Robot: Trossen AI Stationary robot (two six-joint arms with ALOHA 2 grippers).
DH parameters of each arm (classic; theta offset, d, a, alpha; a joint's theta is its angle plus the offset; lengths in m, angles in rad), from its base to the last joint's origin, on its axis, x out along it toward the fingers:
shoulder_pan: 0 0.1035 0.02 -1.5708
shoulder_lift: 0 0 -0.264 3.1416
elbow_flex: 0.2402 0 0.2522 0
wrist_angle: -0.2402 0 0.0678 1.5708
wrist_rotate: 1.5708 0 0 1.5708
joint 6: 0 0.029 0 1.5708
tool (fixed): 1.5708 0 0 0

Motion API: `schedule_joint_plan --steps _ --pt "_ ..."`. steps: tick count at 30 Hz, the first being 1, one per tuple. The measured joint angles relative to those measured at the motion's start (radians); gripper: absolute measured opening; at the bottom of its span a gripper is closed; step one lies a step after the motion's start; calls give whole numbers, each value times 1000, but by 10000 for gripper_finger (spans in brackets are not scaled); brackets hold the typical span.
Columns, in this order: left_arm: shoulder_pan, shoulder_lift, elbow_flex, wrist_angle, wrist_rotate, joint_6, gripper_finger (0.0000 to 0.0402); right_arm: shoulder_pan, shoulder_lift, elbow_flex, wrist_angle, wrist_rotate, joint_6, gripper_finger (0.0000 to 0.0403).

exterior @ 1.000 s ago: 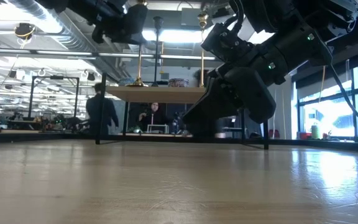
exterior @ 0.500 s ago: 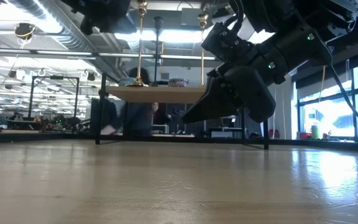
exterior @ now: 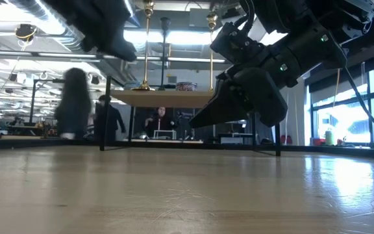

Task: Pick & Place candle stick holders
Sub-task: Put the gold candle holder on the shelf

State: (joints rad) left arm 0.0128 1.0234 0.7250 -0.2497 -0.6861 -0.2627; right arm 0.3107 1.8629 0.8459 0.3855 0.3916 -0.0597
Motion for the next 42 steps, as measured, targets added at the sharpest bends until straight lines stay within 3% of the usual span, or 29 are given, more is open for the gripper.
schedule_joint_plan --steps 5,15,19,25,27,42 --pt "0 52 0 -46 -30 -40 10 0 0 0 0 0 0 6" --pt "18 98 -33 0 -57 -33 1 2 0 0 0 -3 2 6" --pt "47 87 -102 77 -7 -26 2 2 0 0 0 -3 3 6" --pt "59 83 -248 402 170 122 1 2 0 0 -2 -3 3 6" --pt "65 83 -286 470 187 134 1 2 0 0 -2 -3 3 7" --pt "128 83 -336 580 257 171 1 2 0 0 -1 -2 3 7"
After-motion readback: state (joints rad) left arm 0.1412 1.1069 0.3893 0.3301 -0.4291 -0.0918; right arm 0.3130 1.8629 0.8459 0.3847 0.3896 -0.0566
